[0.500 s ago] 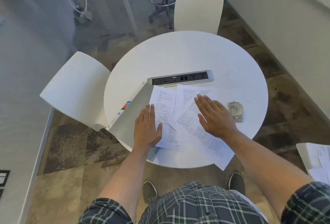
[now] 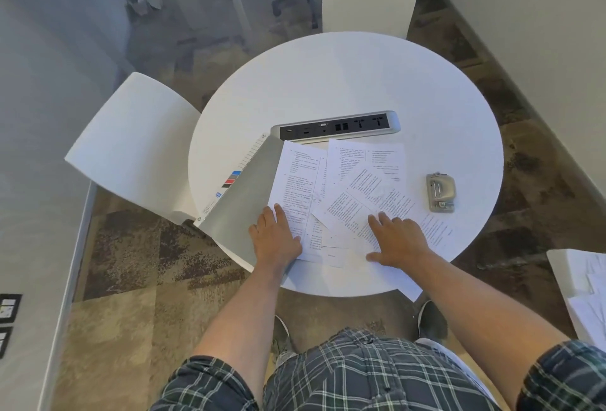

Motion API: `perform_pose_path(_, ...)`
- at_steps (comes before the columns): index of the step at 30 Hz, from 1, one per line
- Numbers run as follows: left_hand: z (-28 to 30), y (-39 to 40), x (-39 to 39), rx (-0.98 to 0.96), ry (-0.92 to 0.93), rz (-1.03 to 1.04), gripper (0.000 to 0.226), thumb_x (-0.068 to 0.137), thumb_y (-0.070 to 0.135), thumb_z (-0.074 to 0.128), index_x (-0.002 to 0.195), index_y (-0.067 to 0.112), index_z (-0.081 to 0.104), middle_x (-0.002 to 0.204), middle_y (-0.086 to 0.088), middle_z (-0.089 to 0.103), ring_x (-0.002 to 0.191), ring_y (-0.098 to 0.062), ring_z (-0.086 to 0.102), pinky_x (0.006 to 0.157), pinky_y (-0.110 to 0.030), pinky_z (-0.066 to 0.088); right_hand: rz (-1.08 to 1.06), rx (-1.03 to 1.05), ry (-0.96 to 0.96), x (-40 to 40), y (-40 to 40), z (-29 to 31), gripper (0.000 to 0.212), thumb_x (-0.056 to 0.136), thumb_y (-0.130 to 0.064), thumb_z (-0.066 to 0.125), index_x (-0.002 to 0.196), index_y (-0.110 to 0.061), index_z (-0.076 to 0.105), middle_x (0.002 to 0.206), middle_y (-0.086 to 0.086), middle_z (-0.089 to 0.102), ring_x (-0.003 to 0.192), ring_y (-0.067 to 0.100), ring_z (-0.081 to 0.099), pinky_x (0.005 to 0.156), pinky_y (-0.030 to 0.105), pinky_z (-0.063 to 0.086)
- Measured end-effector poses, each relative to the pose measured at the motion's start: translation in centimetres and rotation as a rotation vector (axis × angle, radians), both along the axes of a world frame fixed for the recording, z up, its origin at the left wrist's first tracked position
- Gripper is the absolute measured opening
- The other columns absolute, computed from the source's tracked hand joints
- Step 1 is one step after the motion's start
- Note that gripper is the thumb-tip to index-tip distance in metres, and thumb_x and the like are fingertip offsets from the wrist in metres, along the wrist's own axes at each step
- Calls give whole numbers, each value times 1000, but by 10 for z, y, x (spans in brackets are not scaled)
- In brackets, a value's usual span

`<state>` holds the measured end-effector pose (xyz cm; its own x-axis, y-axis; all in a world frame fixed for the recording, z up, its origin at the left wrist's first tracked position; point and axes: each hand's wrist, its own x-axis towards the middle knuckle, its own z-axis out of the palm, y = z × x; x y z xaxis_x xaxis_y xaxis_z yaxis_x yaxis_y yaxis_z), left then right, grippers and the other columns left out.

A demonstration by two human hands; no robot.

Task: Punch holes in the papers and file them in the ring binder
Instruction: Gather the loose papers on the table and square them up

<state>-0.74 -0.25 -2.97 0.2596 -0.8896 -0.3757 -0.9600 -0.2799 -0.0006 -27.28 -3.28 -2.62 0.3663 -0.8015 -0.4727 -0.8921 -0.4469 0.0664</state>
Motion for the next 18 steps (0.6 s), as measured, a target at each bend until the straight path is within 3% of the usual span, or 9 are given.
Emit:
perform_pose_path(6,-1,-9,3,-42,61,130,79,91,45,63,153,14,26,152,-13,31,137,-32,37,108,-49,36,3,28,35,9,6,-7,119,79,-81,61,164,-18,8,169,22,16,140,38,46,106,45,48)
perform_pose_path(12,2,-22,1,-89,132,305,72,83,41,76,139,13,40,138,-15,41,121,-35,49,101,-46,41,4,23,28,12,7,-8,105,88,-70,58,164,-17,9,168,27,18,133,40,52,98,44,54)
perform_pose_path(18,-1,-23,-4,-42,106,389,78,78,42,80,139,13,39,135,-16,44,121,-35,49,101,-47,39,17,25,46,12,9,-11,94,93,-60,52,164,-15,10,167,29,16,131,41,53,93,42,55)
